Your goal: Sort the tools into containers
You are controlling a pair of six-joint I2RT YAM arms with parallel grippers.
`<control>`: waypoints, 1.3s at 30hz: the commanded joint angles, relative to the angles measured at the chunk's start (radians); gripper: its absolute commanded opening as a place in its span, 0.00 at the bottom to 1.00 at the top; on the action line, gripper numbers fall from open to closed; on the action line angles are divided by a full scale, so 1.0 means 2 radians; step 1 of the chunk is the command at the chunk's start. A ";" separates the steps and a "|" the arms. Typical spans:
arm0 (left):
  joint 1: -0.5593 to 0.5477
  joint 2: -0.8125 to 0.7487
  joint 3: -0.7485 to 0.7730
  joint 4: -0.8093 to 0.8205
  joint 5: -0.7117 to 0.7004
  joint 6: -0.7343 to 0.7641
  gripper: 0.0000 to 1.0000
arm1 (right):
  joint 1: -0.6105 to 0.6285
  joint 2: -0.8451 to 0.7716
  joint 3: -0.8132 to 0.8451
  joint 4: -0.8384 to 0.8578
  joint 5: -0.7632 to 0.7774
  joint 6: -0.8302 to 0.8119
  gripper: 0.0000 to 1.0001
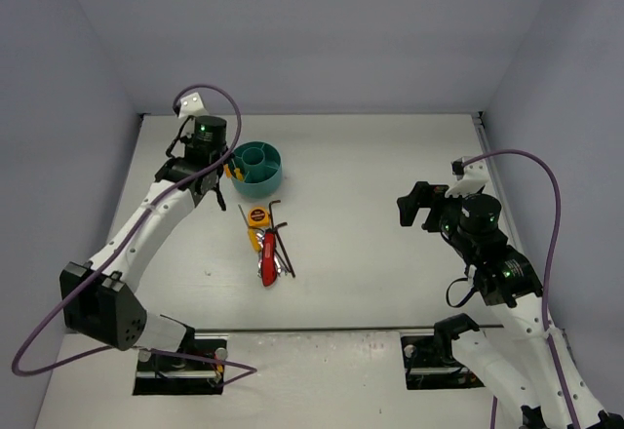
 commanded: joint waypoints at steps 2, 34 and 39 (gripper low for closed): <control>0.026 0.066 0.066 0.116 0.005 0.118 0.00 | 0.003 0.005 0.015 0.023 0.004 -0.005 1.00; 0.042 0.179 0.009 0.269 0.076 0.078 0.00 | 0.003 0.024 0.021 0.020 0.029 -0.014 1.00; 0.042 0.183 0.008 0.269 0.078 0.067 0.02 | 0.003 0.023 0.019 0.020 0.030 -0.016 1.00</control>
